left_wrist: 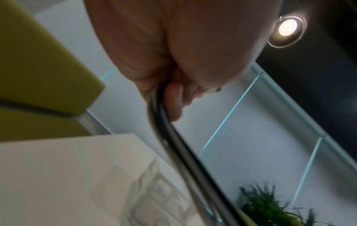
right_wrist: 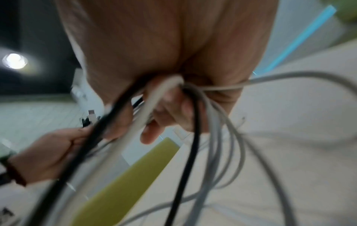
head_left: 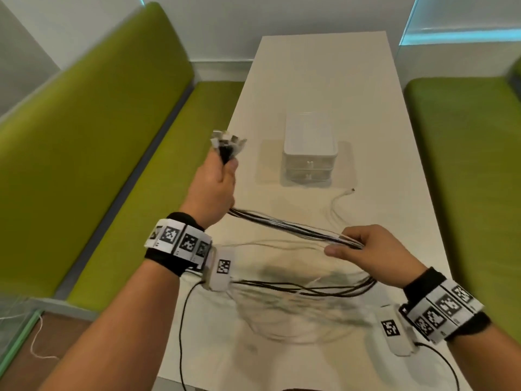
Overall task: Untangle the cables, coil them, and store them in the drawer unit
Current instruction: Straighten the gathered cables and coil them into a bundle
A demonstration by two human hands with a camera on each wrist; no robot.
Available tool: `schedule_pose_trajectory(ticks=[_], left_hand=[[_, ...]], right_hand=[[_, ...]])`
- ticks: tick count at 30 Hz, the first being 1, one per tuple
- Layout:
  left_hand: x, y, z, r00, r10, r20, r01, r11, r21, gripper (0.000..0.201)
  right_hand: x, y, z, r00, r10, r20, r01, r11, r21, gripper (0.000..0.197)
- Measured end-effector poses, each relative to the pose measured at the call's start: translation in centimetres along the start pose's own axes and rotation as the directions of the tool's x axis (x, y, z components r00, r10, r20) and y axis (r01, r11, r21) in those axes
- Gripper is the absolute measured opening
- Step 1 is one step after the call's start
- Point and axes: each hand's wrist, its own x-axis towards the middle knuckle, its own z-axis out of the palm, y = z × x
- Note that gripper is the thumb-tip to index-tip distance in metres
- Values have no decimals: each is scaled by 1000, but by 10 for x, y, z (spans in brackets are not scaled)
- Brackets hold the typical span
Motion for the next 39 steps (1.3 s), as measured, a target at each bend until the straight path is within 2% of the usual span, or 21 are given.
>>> schedule_pose_trajectory(ticks=[2, 5, 8, 10, 13, 16, 18, 20, 22, 24, 26, 28, 29, 31, 32, 33, 35, 37, 39], left_hand=[[2, -13, -9, 998, -22, -51, 24, 999, 46, 14], [-1, -20, -12, 993, 81, -85, -53, 954, 296, 20], [-2, -19, -10, 986, 140, -91, -100, 931, 351, 19], [-1, -15, -13, 973, 193, -123, -136, 919, 369, 14], [-2, -13, -20, 958, 230, -173, -139, 896, 421, 11], [-5, -13, -19, 964, 203, -170, -95, 865, 492, 16], [-11, -12, -14, 978, 169, -120, -67, 806, 589, 22], [-24, -13, -1, 987, 160, -9, -112, 733, 671, 27], [-43, -12, 25, 977, 138, 161, -210, 739, 640, 35], [-58, -13, 57, 932, 97, 350, -290, 778, 557, 42], [-64, -15, 83, 888, 101, 448, -291, 879, 378, 39], [-61, -16, 91, 890, 97, 446, -195, 964, 180, 31], [-58, -17, 88, 888, 43, 459, -87, 993, 76, 31], [-55, -10, 82, 840, -68, 538, 165, 977, -133, 39], [-54, -7, 81, 811, -61, 582, 204, 962, -184, 42], [-53, -4, 82, 794, -26, 608, 159, 973, -166, 45], [-53, -2, 86, 789, 38, 613, -18, 999, -38, 60], [-53, 0, 87, 808, 27, 589, -49, 999, 21, 70], [-52, -1, 88, 807, 38, 590, -67, 997, 29, 62]], right_hand=[[-2, 1, -5, 997, -49, -60, 43, 994, -100, 54], [-2, -7, -9, 999, -54, 3, 54, 997, -61, 45], [-2, -14, -6, 1000, -20, 19, 15, 967, 256, 39], [-5, -13, -8, 999, 24, 27, -31, 945, 325, 31], [-8, -7, -12, 996, -66, 66, 64, 998, 20, 12], [-3, -6, -10, 995, -103, -3, 100, 968, -231, 21], [2, -7, -7, 995, -100, -14, 85, 904, -420, 21], [7, -12, -1, 995, -86, 50, 99, 787, -609, 19], [10, -28, 10, 985, -110, 130, 170, 698, -696, 16], [16, -48, 19, 962, -160, 222, 271, 658, -702, 18], [24, -60, 22, 944, -195, 267, 329, 625, -708, 28], [29, -61, 18, 960, -190, 208, 281, 677, -681, 29], [28, -60, 16, 968, -188, 166, 251, 716, -651, 29], [25, -62, 13, 974, -184, 135, 228, 743, -630, 31], [23, -62, 12, 973, -187, 136, 231, 741, -630, 31], [22, -64, 11, 971, -190, 148, 240, 736, -632, 31], [24, -66, 10, 963, -182, 196, 267, 711, -650, 32], [26, -65, 7, 959, -163, 230, 276, 703, -655, 31], [25, -66, 6, 950, -154, 273, 300, 699, -649, 26]])
